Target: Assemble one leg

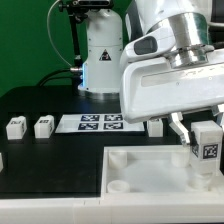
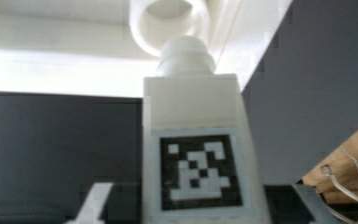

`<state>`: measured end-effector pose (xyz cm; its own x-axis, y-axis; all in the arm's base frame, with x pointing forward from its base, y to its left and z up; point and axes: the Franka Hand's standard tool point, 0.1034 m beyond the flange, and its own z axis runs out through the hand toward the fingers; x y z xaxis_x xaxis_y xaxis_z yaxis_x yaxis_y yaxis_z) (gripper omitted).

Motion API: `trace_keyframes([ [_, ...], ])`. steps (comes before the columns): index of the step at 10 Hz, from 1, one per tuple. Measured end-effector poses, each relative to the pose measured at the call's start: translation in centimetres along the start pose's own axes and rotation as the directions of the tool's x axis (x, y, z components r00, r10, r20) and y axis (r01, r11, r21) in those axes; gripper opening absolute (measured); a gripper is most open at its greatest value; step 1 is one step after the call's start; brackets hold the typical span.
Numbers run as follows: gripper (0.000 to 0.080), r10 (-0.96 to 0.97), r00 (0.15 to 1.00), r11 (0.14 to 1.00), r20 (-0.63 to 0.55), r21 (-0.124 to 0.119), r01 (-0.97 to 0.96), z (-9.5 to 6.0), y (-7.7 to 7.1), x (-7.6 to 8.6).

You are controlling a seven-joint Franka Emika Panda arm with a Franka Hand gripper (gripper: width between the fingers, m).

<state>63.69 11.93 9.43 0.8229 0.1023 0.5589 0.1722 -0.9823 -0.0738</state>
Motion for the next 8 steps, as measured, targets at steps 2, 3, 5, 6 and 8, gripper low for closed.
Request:
trace_keyframes([
  [2,0.0294,0.0,1.0,1.0,0.005,-0.004,0.0,0.2,0.3,-0.7],
  [3,0.0294,0.001,1.0,1.0,0.009,-0.003,-0.001,0.4,0.3,-0.9],
  [5,0.0294,0.001,1.0,1.0,0.004,-0.006,-0.001,0.8,0.6,-1.3],
  [6,0.0294,0.001,1.0,1.0,-0.012,-0.007,-0.001,1.0,0.5,-1.4],
  [8,0.0294,0.005,0.999,1.0,-0.052,-0.012,-0.006,1.2,0.6,-1.2],
])
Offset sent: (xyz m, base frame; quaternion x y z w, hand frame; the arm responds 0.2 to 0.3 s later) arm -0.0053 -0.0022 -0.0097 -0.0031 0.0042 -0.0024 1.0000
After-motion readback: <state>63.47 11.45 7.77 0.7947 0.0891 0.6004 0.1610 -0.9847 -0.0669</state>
